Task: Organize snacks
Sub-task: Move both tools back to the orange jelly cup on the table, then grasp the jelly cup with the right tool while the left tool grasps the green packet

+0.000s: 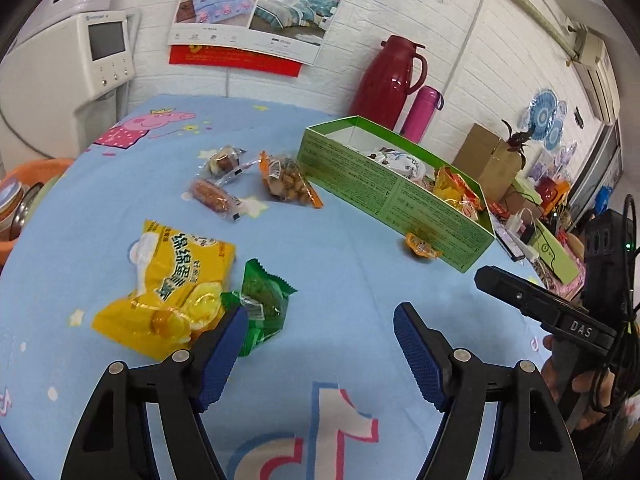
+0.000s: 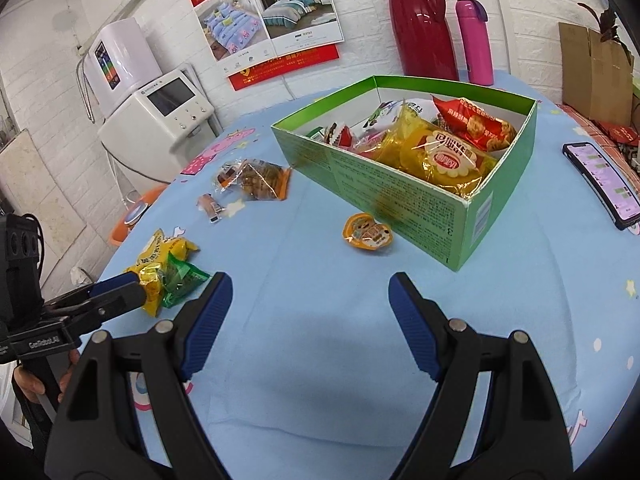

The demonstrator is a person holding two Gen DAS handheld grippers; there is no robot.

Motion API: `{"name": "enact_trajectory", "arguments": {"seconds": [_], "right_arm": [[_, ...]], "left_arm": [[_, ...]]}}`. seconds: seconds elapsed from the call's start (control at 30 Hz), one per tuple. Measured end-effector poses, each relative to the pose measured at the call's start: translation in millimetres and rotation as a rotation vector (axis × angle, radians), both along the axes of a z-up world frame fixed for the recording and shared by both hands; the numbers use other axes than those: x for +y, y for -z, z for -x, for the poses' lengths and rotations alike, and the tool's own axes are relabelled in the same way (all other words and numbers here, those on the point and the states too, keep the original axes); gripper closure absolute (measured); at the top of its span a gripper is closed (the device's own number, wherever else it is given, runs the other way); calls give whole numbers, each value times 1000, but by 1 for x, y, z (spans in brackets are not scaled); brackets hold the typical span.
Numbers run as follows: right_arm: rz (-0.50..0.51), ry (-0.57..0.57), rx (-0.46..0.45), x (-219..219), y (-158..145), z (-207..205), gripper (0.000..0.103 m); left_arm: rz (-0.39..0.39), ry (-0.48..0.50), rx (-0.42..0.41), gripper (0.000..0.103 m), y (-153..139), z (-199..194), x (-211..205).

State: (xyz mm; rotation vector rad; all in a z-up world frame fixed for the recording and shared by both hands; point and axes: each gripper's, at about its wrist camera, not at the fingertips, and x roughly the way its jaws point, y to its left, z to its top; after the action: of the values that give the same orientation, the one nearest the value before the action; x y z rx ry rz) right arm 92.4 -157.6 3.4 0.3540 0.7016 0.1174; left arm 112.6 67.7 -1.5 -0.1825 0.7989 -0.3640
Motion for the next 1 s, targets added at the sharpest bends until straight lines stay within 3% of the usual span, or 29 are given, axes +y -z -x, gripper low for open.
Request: {"name": "enact_trajectory", "arguments": {"seconds": [0.2,0.43,0.57,0.77,0.9,1.0], "right_arm": [[-7,17,42,-3,10,-15,22],[32,66,112,-1,20,-52,22],[66,131,143,-1,25,-68,23],[119,176,163,0,33,-84,36],[175,144,180,5,37,-90,59],[137,96,177,7,37,-86,59]], "left_arm": [[31,-10,108,49,31,-31,9],[102,-5,130,48,34,-34,12],[84,-10,124,35,29,-45,8],[37,42,122,34,33,-56,-1],[62,50,139,39,39,-60,4],[78,44,140,41,39,-59,8]]}}
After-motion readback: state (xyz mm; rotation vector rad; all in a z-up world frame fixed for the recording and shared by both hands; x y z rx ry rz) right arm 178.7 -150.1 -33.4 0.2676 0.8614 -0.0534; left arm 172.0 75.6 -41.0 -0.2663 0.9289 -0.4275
